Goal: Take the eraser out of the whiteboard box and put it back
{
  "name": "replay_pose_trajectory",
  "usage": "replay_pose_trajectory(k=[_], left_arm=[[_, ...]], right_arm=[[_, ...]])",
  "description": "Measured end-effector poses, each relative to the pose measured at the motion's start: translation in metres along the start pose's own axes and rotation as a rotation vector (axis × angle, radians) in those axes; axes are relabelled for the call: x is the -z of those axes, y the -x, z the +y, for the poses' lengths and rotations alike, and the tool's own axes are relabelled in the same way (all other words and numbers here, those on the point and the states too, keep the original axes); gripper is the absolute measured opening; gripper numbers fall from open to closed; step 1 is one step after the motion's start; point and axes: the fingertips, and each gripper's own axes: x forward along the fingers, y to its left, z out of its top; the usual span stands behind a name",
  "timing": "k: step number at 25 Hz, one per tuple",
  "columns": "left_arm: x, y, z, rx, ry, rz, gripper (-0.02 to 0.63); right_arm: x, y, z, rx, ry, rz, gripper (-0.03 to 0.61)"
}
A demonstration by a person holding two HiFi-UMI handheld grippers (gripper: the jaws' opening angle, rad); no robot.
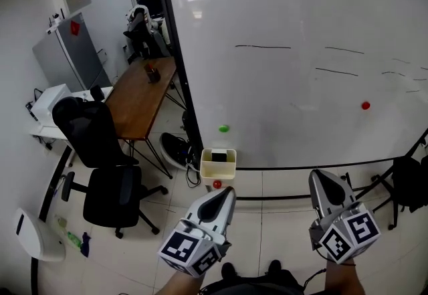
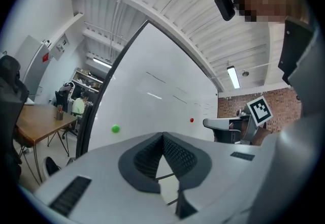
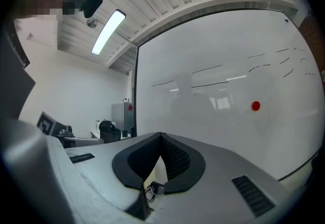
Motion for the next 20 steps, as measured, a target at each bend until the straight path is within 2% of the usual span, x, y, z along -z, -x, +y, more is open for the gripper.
replay_pose_trajectory(k=[6, 11, 15, 20], left_arm=[[0.013, -0.034, -0.101, 0.03, -0.037, -0.009, 0.023], [0.033, -0.087, -0.2, 0.001, -0.03, -0.02, 0.023], [0.043, -0.133, -0.284, -0.006, -0.076, -0.041, 0.023], [0.06, -0.157, -0.345, -0.017, -0.074, -0.001, 0.023]], right_arm=[[-0.012, 0.07, -0.057, -0.007, 0.0, -0.035, 0.015], [-0.024, 0.145, -0.144, -0.052, 0.027, -0.033, 0.015], [-0.032, 0.202, -0.222, -0.078, 0.032, -0.051, 0.015], [-0.033, 0.248, -0.28, -0.07, -0.008, -0.052, 0.015]])
